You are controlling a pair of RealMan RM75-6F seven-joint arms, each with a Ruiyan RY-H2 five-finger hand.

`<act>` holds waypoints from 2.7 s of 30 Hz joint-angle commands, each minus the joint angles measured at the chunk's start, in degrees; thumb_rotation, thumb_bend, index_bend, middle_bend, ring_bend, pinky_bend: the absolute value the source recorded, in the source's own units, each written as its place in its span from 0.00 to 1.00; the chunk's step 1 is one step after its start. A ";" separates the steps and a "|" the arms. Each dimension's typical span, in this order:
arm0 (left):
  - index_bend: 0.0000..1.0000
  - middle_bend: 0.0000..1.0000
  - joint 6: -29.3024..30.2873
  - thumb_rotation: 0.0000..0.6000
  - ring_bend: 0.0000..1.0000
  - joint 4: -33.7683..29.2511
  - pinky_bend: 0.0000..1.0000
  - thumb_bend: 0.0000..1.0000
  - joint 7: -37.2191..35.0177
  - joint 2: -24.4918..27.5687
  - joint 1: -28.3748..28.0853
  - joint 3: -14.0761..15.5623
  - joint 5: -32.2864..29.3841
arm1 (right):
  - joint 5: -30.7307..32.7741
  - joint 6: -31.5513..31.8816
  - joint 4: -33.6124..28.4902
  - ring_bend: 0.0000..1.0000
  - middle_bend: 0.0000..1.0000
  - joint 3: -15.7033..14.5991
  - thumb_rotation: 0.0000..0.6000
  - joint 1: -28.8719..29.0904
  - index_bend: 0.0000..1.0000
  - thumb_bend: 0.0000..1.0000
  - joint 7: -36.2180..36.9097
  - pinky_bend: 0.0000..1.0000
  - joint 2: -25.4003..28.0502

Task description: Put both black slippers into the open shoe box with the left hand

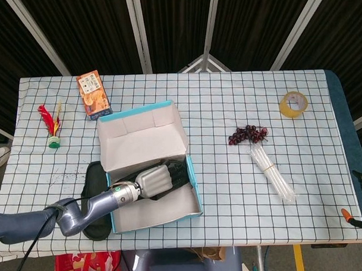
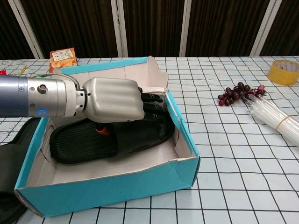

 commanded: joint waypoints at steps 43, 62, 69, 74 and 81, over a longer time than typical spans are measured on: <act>0.25 0.36 18.46 1.00 0.30 -32.67 0.47 0.19 8.49 24.46 10.26 3.62 -0.18 | -0.28 0.36 0.02 0.18 0.11 -0.25 1.00 -0.64 0.03 0.31 3.08 0.13 1.57; 0.35 0.53 29.89 1.00 0.41 -11.49 0.62 0.25 -22.91 19.09 28.56 11.24 3.17 | -0.65 0.53 -0.65 0.18 0.11 -0.43 1.00 -0.75 0.03 0.31 2.58 0.13 1.76; 0.35 0.53 27.81 1.00 0.41 -5.61 0.62 0.25 -27.61 14.84 27.91 7.54 0.83 | -0.08 -0.34 -0.35 0.18 0.11 -0.39 1.00 -0.40 0.03 0.31 1.95 0.13 1.40; 0.35 0.52 25.31 1.00 0.41 -4.49 0.62 0.25 -29.61 13.89 26.29 4.73 -1.26 | 0.29 -0.87 -0.23 0.18 0.11 -0.36 1.00 -0.18 0.03 0.31 1.58 0.13 1.23; 0.35 0.51 20.73 1.00 0.41 -0.88 0.62 0.25 -28.33 11.62 24.84 3.22 -4.30 | 0.67 -1.69 -0.12 0.18 0.11 -0.44 1.00 0.06 0.03 0.31 1.46 0.13 1.13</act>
